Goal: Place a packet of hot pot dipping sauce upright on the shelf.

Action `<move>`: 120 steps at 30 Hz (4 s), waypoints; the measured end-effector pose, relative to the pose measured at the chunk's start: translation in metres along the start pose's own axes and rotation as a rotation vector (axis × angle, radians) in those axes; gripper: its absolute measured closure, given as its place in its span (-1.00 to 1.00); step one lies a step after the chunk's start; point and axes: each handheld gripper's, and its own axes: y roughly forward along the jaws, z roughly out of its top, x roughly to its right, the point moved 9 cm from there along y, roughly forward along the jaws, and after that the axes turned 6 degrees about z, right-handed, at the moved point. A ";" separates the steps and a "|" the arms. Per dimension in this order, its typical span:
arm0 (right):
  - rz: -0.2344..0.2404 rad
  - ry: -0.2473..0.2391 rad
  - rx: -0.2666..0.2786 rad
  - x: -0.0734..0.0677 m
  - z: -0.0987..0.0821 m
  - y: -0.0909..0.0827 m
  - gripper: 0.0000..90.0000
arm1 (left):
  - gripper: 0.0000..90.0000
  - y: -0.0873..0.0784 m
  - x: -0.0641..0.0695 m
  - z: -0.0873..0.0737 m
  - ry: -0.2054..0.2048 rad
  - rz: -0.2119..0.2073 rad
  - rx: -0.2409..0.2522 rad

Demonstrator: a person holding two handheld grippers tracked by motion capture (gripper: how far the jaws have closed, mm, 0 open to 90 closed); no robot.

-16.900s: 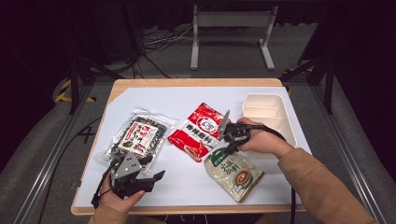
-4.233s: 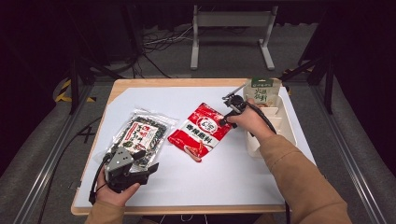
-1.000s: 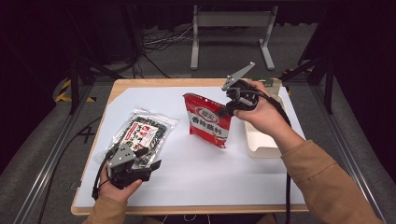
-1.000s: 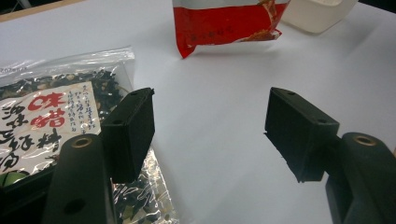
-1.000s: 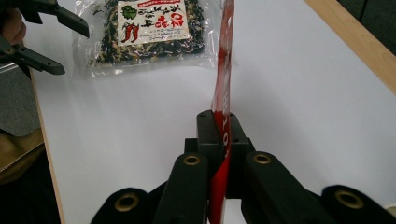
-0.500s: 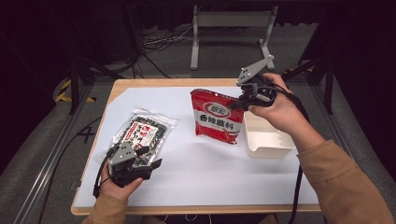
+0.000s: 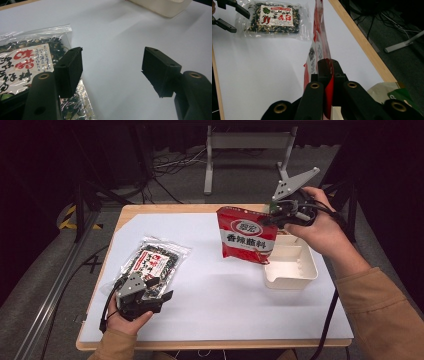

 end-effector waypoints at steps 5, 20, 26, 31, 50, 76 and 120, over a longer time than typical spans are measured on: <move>-0.023 -0.010 0.013 0.006 0.000 -0.010 0.98 | -0.26 -0.001 -0.001 0.000 -0.010 0.006 0.006; -0.071 0.005 0.073 0.039 -0.014 -0.033 0.98 | -0.26 -0.005 -0.003 -0.004 -0.009 0.022 0.001; -0.092 -0.004 0.078 0.055 -0.023 -0.040 0.98 | -0.26 -0.009 -0.004 -0.006 -0.018 0.033 -0.004; -0.100 0.000 0.081 0.065 -0.030 -0.045 0.98 | -0.26 -0.011 -0.005 -0.009 -0.024 0.038 -0.008; -0.128 0.008 0.064 0.096 -0.061 -0.054 0.98 | -0.26 -0.016 -0.008 -0.015 -0.044 0.059 -0.011; -0.142 0.013 -0.023 0.113 -0.080 -0.022 0.98 | -0.26 -0.017 -0.008 -0.016 -0.043 0.061 -0.013; -0.188 0.219 0.018 0.117 -0.121 -0.003 0.64 | -0.26 -0.003 -0.004 -0.007 -0.022 0.020 -0.014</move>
